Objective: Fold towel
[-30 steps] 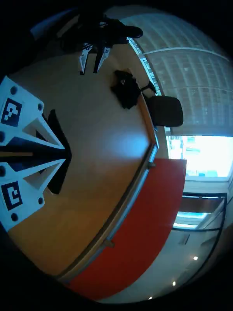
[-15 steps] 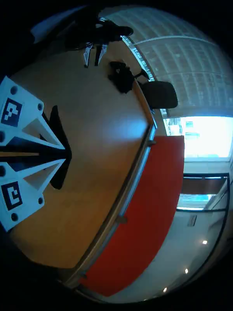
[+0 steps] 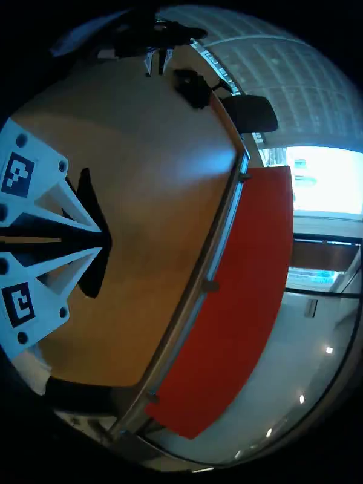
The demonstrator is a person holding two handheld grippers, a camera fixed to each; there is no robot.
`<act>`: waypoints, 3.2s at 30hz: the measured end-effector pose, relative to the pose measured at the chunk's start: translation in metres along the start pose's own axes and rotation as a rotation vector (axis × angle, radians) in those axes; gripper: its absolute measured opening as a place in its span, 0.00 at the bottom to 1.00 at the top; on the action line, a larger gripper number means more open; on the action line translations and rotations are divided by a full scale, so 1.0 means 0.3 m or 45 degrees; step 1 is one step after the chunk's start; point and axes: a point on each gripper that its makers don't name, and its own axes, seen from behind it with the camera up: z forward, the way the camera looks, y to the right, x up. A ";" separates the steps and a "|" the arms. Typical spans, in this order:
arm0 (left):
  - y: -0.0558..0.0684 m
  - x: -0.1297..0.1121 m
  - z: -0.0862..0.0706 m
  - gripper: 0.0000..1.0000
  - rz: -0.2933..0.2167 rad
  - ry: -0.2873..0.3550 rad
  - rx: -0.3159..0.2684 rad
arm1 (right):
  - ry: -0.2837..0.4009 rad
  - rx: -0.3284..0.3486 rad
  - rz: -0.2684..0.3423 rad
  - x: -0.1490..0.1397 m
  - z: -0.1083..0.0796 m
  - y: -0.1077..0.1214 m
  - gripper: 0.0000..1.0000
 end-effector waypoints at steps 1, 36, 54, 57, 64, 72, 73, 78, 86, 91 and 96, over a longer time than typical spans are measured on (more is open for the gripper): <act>0.001 0.003 0.000 0.88 0.001 0.000 0.000 | -0.004 -0.007 0.006 -0.008 -0.004 0.017 0.05; 0.051 0.034 -0.015 0.88 0.045 -0.016 -0.002 | -0.120 -0.147 0.159 -0.254 -0.076 0.324 0.05; 0.091 0.035 -0.017 0.87 0.068 -0.023 -0.038 | -0.220 -0.211 0.254 -0.531 -0.189 0.280 0.05; 0.091 0.037 -0.023 0.88 0.075 -0.021 -0.040 | -0.253 -0.244 0.267 -0.582 -0.194 0.300 0.05; 0.082 0.028 -0.034 0.87 0.079 -0.025 -0.034 | -0.281 -0.290 0.264 -0.642 -0.211 0.334 0.05; 0.079 0.018 -0.035 0.87 0.082 -0.033 -0.030 | -0.269 -0.297 0.233 -0.610 -0.207 0.346 0.05; 0.079 0.017 -0.035 0.87 0.082 -0.033 -0.030 | -0.267 -0.296 0.223 -0.601 -0.203 0.349 0.05; 0.078 0.013 -0.037 0.88 0.082 -0.036 -0.028 | -0.267 -0.290 0.151 -0.551 -0.183 0.370 0.05; 0.071 -0.003 -0.050 0.87 0.071 -0.042 -0.016 | -0.262 -0.279 0.034 -0.461 -0.140 0.402 0.05; 0.067 -0.012 -0.056 0.88 0.064 -0.045 -0.009 | -0.275 -0.278 0.034 -0.464 -0.126 0.411 0.05; 0.062 -0.016 -0.058 0.87 0.059 -0.048 -0.005 | -0.283 -0.272 0.061 -0.493 -0.121 0.399 0.05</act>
